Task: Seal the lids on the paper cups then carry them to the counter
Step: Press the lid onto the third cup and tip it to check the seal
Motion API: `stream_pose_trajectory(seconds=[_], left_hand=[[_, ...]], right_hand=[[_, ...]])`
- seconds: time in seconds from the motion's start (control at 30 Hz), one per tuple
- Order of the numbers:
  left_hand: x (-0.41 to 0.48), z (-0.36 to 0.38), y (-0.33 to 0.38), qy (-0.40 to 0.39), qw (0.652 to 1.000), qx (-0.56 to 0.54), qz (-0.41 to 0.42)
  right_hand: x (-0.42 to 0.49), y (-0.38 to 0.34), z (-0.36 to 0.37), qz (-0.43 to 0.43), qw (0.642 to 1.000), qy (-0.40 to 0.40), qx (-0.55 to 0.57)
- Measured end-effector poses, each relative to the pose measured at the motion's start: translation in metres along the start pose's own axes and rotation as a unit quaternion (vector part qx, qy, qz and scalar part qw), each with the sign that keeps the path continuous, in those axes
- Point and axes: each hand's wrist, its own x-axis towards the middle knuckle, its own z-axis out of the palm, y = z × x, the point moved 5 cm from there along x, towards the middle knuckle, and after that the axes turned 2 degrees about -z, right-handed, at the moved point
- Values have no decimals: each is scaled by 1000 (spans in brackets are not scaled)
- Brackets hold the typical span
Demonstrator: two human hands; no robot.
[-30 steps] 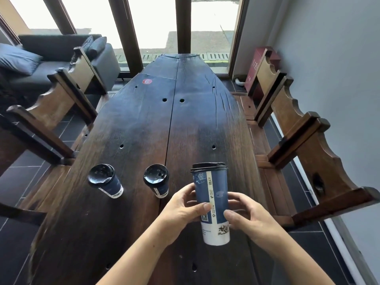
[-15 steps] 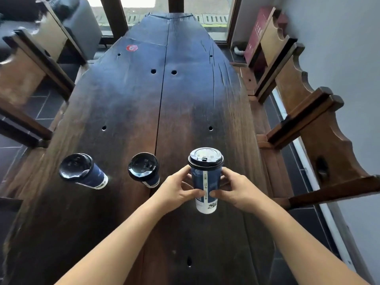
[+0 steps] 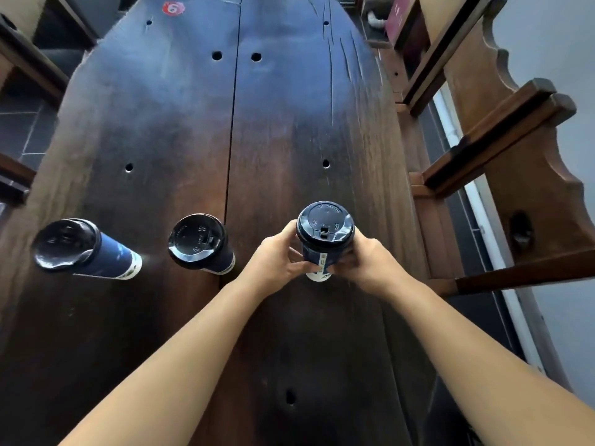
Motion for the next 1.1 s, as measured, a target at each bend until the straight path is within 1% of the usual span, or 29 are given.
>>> stream_pose_trajectory(seconds=[0.17,0.4,0.5,0.8,1.1], left_hand=[[7,5,-9,11,1000,-1,6],[10,1,-17,39,999,15,11],[8,3,-18,40,998,32,22],[2,6,-23,50,998,16,44],[-2,12,-30,67,997,26,34]], right_hand=[[4,6,3,-2,1000,25,7],[15,4,8,-13,999,35,-3],[17,7,11,-25,999,35,-12],[19,13,15,-51,998,37,-13],[21,21,19,-67,997,31,-15]])
